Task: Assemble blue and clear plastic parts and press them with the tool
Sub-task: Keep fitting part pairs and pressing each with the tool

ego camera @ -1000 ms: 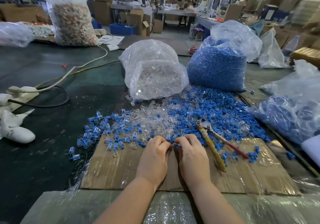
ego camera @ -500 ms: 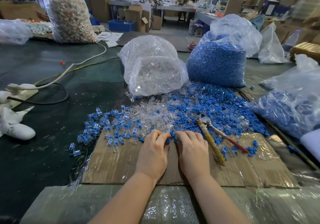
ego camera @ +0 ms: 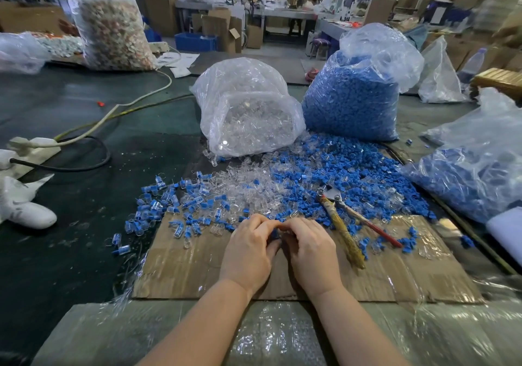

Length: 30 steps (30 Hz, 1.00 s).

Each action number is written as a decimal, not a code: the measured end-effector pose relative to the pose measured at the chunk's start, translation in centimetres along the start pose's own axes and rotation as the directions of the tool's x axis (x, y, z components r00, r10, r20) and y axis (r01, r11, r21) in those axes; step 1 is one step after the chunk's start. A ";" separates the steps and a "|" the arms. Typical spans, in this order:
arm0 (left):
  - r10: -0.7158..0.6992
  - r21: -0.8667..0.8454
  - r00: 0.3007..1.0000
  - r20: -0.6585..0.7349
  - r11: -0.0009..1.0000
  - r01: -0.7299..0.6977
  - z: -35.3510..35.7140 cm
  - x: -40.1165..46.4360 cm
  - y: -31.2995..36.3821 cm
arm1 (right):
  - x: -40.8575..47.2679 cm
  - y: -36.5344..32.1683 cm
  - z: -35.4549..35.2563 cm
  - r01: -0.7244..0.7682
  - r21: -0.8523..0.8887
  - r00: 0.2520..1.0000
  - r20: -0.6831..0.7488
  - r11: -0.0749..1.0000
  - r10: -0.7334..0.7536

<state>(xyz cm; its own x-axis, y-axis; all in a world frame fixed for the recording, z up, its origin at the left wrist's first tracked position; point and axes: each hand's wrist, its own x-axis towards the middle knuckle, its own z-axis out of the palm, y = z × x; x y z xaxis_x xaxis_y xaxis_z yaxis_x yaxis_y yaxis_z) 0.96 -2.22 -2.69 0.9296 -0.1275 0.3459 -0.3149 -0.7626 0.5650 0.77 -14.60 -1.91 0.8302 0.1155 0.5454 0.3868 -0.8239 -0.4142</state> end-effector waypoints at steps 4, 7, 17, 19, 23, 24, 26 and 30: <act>-0.035 -0.022 0.999 -0.001 0.999 0.035 -0.1 0.1 0.1 | -0.1 0.1 0.0 -0.042 0.115 0.999 0.015 0.992 0.040; -0.059 -0.042 0.998 -0.022 0.997 0.058 -0.2 0.1 0.2 | -0.1 0.1 0.1 -0.047 0.126 0.999 0.021 0.991 0.045; -0.103 -0.098 0.991 -0.080 0.991 0.095 -0.4 0.2 0.4 | 0.0 0.4 0.6 -0.076 -0.088 0.997 -0.037 0.993 0.073; -0.106 -0.108 0.991 -0.085 0.989 0.096 -0.4 0.2 0.4 | 0.1 0.4 0.6 -0.096 -0.118 0.995 0.001 0.988 0.097; -0.126 -0.120 0.988 -0.090 0.986 0.115 -0.4 0.1 0.3 | 0.2 0.2 0.6 -0.118 -0.181 0.989 0.069 0.976 0.132; -0.130 -0.121 0.987 -0.090 0.985 0.119 -0.4 0.1 0.3 | 0.2 0.2 0.6 -0.122 -0.184 0.989 0.063 0.975 0.135; -0.134 -0.122 0.987 -0.093 0.985 0.122 -0.3 0.2 0.3 | 0.2 0.1 0.5 -0.134 -0.190 0.986 0.068 0.973 0.149; -0.141 -0.131 0.987 -0.084 0.983 0.129 -0.3 0.1 0.3 | 0.0 0.1 0.5 -0.140 -0.162 0.989 0.021 0.977 0.146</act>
<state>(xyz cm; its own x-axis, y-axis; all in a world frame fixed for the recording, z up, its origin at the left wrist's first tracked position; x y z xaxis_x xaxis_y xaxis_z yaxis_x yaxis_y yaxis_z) 0.93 -2.26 -2.24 0.9453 0.0343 0.3244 -0.2146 -0.6833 0.6979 1.06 -14.42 -2.31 0.8860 0.0061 0.4636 0.1962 -0.9110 -0.3628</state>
